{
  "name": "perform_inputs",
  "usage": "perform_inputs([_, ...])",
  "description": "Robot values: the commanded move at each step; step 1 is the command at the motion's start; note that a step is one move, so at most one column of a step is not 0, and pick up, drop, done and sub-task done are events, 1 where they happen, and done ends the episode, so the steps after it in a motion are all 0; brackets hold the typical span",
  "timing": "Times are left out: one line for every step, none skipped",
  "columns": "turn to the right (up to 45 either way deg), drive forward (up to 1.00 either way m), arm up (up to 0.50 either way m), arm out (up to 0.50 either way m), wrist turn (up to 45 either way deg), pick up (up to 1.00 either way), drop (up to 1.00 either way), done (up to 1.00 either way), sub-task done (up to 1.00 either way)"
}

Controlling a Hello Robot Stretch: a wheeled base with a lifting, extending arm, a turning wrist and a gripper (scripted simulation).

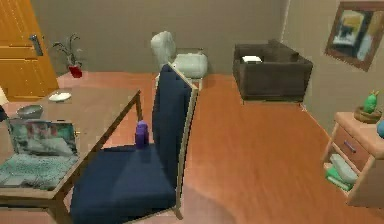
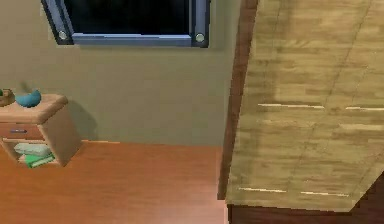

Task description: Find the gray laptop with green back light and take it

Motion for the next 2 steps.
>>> perform_inputs([-45.0, 0.00, 0.00, 0.00, 0.0, 0.00, 0.00, 0.00, 0.00])
perform_inputs([-45.0, 0.00, 0.00, 0.00, 0.0, 0.00, 0.00, 0.00, 0.00])
